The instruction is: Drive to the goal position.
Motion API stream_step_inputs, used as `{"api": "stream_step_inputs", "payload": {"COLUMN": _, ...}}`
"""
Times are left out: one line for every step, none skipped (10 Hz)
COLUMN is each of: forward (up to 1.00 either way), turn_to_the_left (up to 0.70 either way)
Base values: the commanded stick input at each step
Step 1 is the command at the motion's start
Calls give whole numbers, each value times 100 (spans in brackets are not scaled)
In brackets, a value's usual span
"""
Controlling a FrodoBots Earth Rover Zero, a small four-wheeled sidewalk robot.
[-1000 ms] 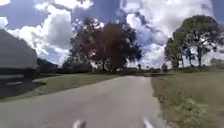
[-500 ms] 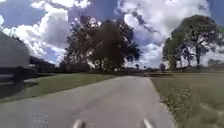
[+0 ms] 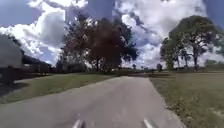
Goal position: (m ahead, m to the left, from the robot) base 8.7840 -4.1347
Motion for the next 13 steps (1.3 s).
{"api": "stream_step_inputs", "payload": {"forward": 70, "turn_to_the_left": 0}}
{"api": "stream_step_inputs", "payload": {"forward": 70, "turn_to_the_left": 0}}
{"api": "stream_step_inputs", "payload": {"forward": 70, "turn_to_the_left": 0}}
{"api": "stream_step_inputs", "payload": {"forward": 70, "turn_to_the_left": 0}}
{"api": "stream_step_inputs", "payload": {"forward": 70, "turn_to_the_left": 0}}
{"api": "stream_step_inputs", "payload": {"forward": 70, "turn_to_the_left": 0}}
{"api": "stream_step_inputs", "payload": {"forward": 70, "turn_to_the_left": 0}}
{"api": "stream_step_inputs", "payload": {"forward": 70, "turn_to_the_left": 0}}
{"api": "stream_step_inputs", "payload": {"forward": 70, "turn_to_the_left": 0}}
{"api": "stream_step_inputs", "payload": {"forward": 70, "turn_to_the_left": 0}}
{"api": "stream_step_inputs", "payload": {"forward": 70, "turn_to_the_left": 0}}
{"api": "stream_step_inputs", "payload": {"forward": 70, "turn_to_the_left": 0}}
{"api": "stream_step_inputs", "payload": {"forward": 70, "turn_to_the_left": 0}}
